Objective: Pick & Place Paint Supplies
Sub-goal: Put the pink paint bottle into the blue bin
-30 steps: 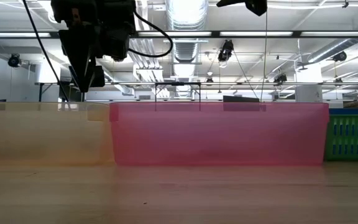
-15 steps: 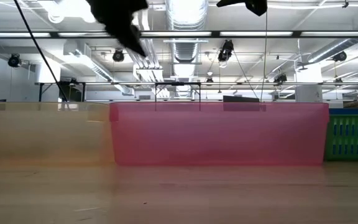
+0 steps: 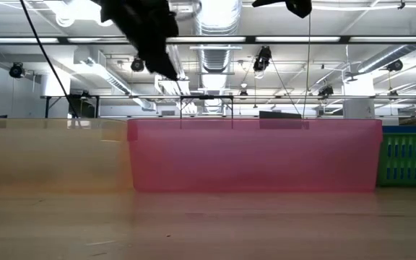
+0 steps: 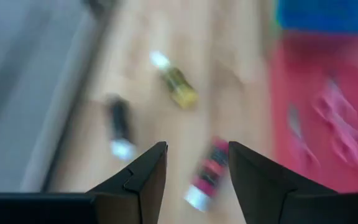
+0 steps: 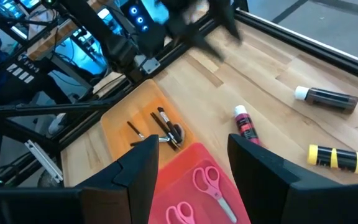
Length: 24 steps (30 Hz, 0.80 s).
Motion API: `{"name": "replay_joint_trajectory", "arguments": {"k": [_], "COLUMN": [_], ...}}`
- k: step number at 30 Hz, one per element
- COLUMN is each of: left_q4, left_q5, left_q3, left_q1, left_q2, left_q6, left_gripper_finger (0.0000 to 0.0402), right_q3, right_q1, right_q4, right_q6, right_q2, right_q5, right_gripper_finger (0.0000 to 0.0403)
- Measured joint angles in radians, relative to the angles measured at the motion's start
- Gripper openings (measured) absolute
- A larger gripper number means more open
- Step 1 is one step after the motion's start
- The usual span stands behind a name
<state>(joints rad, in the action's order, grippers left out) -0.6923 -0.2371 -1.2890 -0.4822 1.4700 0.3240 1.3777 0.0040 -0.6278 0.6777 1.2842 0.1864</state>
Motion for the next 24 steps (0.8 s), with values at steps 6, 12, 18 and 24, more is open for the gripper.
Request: {"name": "replay_joint_trajectory", "arguments": {"k": [6, 12, 18, 24], "left_q4": [-0.088, -0.057, -0.029, -0.028], "left_q5": [-0.111, -0.105, -0.091, -0.017], "left_q3": [0.044, 0.099, 0.137, 0.140], "left_q1": [-0.006, 0.002, 0.003, -0.003], "left_q2": [0.053, 0.102, 0.145, 0.176], "left_q6": [0.113, 0.152, 0.243, 0.266], "left_gripper_finger": [0.0178, 0.0178, 0.0178, 0.0178], "right_q3": [0.000, 0.000, 0.000, 0.000], "right_q1": [0.000, 0.000, 0.000, 0.000], "right_q4": [-0.003, -0.003, -0.002, -0.003], "right_q6": [-0.003, -0.001, 0.010, 0.023], "right_q2": [0.000, 0.000, 0.000, 0.000], "right_q5": [-0.001, -0.005, -0.005, -0.008], "right_gripper_finger": [0.0187, 0.0187, 0.0187, 0.0187]}}
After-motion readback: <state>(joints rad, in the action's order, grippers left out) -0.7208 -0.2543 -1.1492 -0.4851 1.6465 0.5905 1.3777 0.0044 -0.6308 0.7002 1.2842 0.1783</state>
